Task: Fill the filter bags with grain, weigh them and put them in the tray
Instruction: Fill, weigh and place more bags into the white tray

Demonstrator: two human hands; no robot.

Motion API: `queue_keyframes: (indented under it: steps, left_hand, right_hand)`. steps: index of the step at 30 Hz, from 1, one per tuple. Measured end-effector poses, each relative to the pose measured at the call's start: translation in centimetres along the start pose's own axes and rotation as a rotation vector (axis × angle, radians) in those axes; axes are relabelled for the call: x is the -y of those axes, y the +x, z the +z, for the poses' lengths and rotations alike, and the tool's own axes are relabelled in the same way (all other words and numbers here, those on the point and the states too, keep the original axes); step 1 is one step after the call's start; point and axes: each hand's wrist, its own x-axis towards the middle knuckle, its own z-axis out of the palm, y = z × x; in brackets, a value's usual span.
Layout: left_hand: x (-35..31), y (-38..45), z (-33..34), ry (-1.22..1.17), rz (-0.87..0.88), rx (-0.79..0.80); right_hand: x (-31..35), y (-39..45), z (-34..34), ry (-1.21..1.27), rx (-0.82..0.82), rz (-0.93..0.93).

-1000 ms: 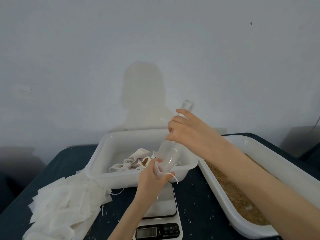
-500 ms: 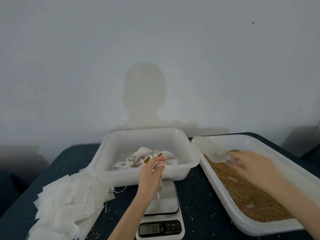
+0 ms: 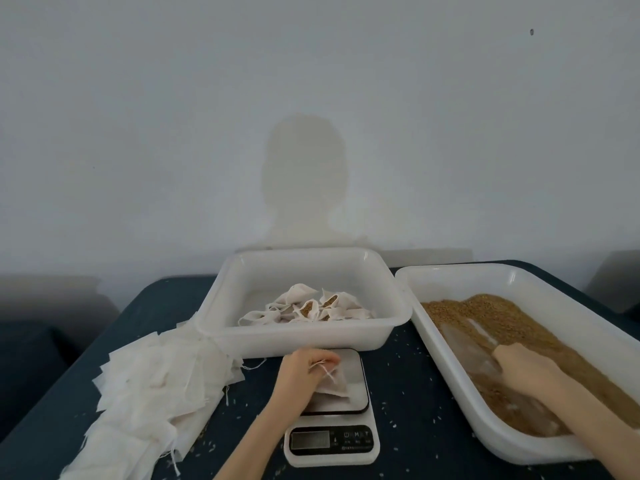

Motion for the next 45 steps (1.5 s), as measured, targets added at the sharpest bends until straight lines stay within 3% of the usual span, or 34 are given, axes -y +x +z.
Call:
queue_keyframes:
  steps: [3, 6, 11, 14, 20, 26, 34, 39, 45]
  left_hand:
    - [1.1, -0.3, -1.0, 0.040, -0.026, 0.048]
    - [2.2, -1.1, -2.1, 0.032, 0.002, -0.022]
    - [4.1, -2.8, -3.5, -0.266, 0.027, -0.108]
    - [5.0, -3.7, -3.3, -0.402, 0.005, -0.279]
    - [6.3, -4.4, -2.4, -0.342, -0.099, -0.546]
    - [7.2, -4.5, -2.6, -0.162, -0.122, -0.656]
    - [7.3, -4.2, -2.3, -0.120, -0.172, -0.640]
    - [7.4, -4.2, -2.2, -0.095, -0.162, -0.622]
    - [7.2, -4.5, -2.1, -0.071, -0.127, -0.610]
  right_hand:
    - [0.6, -0.4, -0.6, -0.015, 0.012, 0.009]
    - [1.1, -1.0, -1.4, 0.006, -0.056, 0.005]
    - [4.3, -4.2, -4.0, 0.259, -0.509, -0.002]
    - [8.4, -6.8, -5.3, 0.487, -0.630, -0.136]
    - [15.5, -7.9, -3.0, 0.613, -0.506, -0.368]
    - [17.1, -6.4, 1.2, 0.703, -0.465, -0.316]
    - [16.1, -6.3, 4.5, 0.782, -0.420, -0.174]
    - [19.1, -7.1, 2.9, 0.742, -0.434, -0.305]
    - [26.6, -6.5, -1.1, 0.470, -0.451, -0.404]
